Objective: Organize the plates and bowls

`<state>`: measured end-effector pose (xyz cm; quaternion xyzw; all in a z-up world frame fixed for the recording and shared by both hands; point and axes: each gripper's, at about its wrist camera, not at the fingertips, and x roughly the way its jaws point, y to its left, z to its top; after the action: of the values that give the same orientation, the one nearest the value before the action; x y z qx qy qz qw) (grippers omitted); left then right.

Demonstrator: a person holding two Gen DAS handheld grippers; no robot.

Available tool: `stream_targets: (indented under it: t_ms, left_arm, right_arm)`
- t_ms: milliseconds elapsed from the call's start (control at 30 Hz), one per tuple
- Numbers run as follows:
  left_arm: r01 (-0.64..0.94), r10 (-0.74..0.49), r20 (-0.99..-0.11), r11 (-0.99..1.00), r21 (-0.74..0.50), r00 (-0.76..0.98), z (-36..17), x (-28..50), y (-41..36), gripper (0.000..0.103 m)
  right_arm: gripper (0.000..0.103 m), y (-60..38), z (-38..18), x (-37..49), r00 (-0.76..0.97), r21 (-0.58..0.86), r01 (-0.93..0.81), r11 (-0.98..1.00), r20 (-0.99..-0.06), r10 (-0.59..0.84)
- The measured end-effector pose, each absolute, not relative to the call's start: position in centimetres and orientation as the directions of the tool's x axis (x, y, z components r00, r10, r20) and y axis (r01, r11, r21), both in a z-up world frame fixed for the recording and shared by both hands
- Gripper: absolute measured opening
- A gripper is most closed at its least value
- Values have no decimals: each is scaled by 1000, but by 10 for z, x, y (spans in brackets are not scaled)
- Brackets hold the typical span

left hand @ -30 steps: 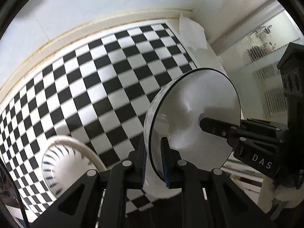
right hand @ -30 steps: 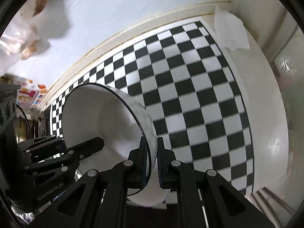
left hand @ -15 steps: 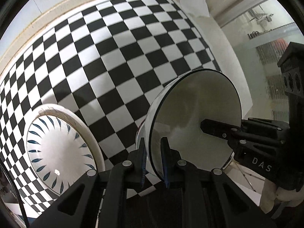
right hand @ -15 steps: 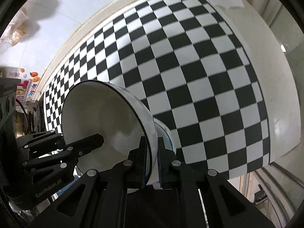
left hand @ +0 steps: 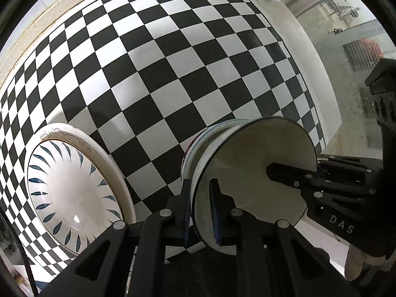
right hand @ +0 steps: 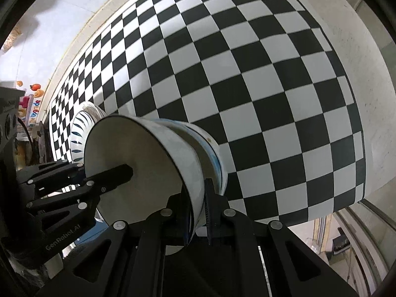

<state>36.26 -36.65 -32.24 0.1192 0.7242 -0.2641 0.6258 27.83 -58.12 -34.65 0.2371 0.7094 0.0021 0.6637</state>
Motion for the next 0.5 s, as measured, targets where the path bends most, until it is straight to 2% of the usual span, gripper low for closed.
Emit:
stream_targets:
  t_ms: [500]
  left_arm:
    - [488, -144, -980, 851, -195, -140, -322, 364, -367, 12]
  right_arm:
    - [12, -592, -354, 276, -7, 374, 390, 842, -913, 409]
